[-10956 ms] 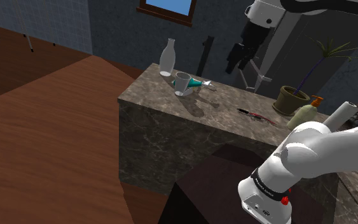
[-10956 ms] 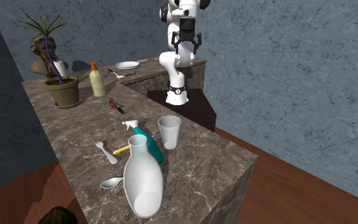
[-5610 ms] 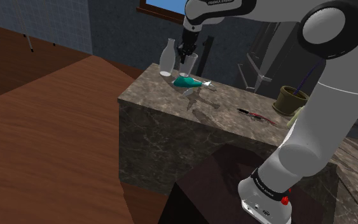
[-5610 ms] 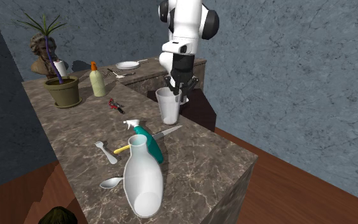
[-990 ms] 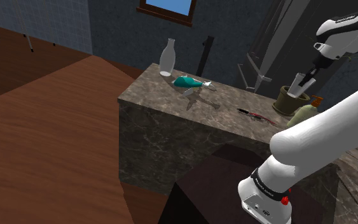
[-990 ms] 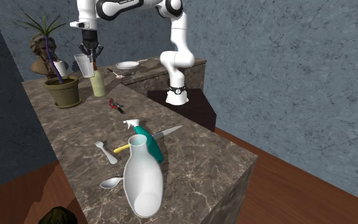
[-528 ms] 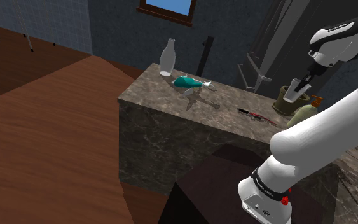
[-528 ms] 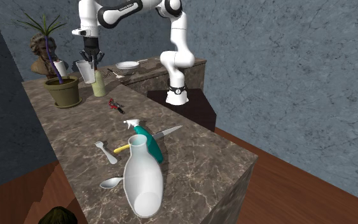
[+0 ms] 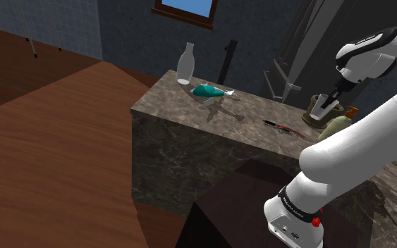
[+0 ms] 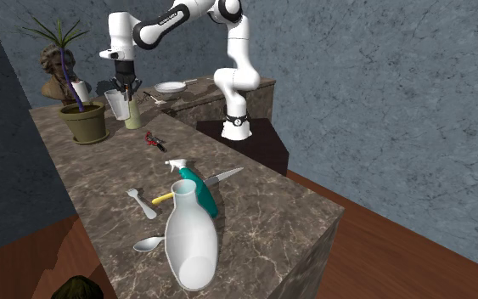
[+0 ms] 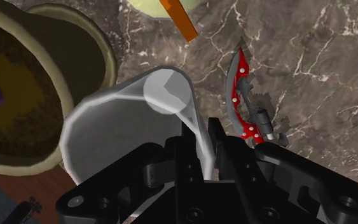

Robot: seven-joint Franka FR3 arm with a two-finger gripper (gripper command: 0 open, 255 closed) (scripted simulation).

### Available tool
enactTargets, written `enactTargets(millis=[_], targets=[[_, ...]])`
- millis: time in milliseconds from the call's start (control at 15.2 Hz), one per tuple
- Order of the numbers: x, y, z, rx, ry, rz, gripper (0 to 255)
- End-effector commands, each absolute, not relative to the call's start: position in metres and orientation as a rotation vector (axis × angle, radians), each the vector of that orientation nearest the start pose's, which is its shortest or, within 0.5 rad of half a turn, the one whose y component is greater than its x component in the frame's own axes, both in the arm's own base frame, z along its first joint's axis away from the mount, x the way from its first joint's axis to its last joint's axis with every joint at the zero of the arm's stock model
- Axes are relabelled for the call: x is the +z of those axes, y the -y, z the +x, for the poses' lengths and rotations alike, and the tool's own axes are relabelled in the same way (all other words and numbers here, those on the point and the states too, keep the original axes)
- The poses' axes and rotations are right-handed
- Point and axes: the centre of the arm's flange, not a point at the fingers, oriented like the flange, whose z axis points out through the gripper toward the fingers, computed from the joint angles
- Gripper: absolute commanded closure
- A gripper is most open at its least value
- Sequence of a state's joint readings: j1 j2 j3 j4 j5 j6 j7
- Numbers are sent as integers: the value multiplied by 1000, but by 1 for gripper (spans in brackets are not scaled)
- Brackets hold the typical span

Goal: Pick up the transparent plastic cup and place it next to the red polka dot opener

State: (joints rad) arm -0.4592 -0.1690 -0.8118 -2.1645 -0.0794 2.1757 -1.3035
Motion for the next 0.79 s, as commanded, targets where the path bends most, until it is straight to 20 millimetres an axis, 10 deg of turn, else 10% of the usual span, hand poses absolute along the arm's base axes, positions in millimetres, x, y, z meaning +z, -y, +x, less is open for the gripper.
enactTargets(millis=[0, 726], targets=[[447, 507, 142, -145, 118, -3247, 255], [389, 507, 142, -145, 118, -3247, 255]])
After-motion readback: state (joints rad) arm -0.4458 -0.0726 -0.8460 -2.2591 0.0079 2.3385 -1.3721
